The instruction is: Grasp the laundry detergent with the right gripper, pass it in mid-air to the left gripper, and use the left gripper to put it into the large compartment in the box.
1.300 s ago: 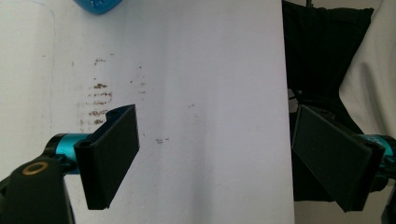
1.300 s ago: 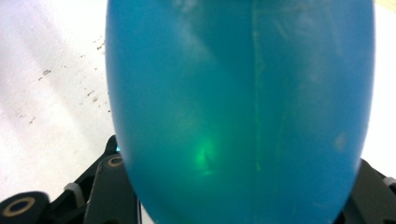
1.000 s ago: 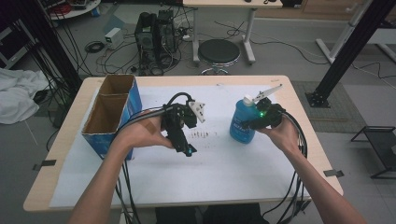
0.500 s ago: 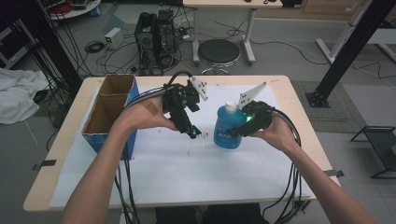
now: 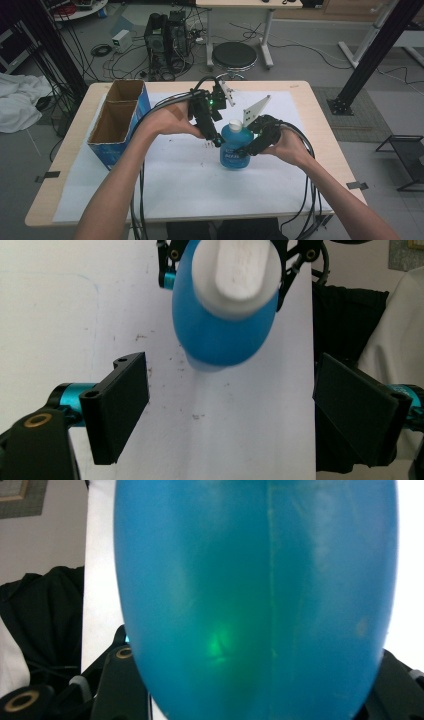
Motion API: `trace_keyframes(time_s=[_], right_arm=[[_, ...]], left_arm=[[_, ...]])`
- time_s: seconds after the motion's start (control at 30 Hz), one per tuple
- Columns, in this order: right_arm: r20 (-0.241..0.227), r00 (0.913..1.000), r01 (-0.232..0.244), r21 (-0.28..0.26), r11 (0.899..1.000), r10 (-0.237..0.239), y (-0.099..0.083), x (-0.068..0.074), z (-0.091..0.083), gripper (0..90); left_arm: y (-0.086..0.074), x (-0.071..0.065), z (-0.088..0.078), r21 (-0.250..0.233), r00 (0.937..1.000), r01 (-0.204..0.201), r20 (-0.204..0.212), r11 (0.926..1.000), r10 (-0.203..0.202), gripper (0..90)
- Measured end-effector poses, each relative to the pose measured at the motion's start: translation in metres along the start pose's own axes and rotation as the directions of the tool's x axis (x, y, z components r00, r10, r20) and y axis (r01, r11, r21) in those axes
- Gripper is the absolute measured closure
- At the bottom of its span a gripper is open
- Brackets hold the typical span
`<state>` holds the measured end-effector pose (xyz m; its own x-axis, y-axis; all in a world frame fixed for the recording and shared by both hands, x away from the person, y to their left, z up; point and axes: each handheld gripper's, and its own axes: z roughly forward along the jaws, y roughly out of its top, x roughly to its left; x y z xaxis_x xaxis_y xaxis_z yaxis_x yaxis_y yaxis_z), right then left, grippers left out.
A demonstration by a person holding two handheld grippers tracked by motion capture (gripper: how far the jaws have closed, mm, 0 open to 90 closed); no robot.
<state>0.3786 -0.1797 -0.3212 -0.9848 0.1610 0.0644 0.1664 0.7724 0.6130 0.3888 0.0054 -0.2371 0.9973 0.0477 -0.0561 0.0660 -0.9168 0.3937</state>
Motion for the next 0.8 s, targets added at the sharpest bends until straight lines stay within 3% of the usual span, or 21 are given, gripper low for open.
trace_keyframes(time_s=[0.03,0.13,0.17,0.2,0.5,0.6,0.8], right_arm=[[0.003,0.9995,0.031,-0.015,0.999,-0.030,0.001,-0.002,0.000,45.3],[-0.016,0.9995,0.028,-0.020,0.999,-0.028,0.002,-0.001,0.001,45.3],[-0.027,0.9996,-0.006,-0.004,1.000,0.006,0.002,0.001,0.000,45.3],[-0.012,0.9994,0.031,-0.026,0.999,-0.031,0.003,-0.001,0.002,45.3],[-0.020,0.9991,0.036,-0.028,0.999,-0.036,0.004,0.000,0.005,45.2],[-0.027,0.9992,0.029,-0.019,0.999,-0.030,0.006,0.001,0.004,45.2],[-0.033,0.9990,0.030,-0.029,0.999,-0.031,0.006,0.001,0.007,45.2]], left_arm=[[0.002,0.000,0.002,0.002,1.0000,0.000,0.003,1.0000,0.000,14.9],[0.005,0.001,0.009,-0.001,0.9999,-0.001,0.014,1.0000,0.001,14.9],[0.006,0.001,0.010,0.002,0.9999,-0.004,0.011,1.0000,0.004,14.9],[0.007,0.001,0.012,0.000,0.9999,-0.004,0.013,1.0000,0.004,14.9],[0.012,-0.001,0.026,0.006,0.9997,-0.019,0.017,0.9998,0.019,14.9],[0.012,0.000,0.028,-0.016,0.9996,-0.001,0.030,0.9999,0.001,14.9],[0.011,0.001,0.029,-0.009,0.9998,0.004,0.021,1.0000,-0.004,14.9]])
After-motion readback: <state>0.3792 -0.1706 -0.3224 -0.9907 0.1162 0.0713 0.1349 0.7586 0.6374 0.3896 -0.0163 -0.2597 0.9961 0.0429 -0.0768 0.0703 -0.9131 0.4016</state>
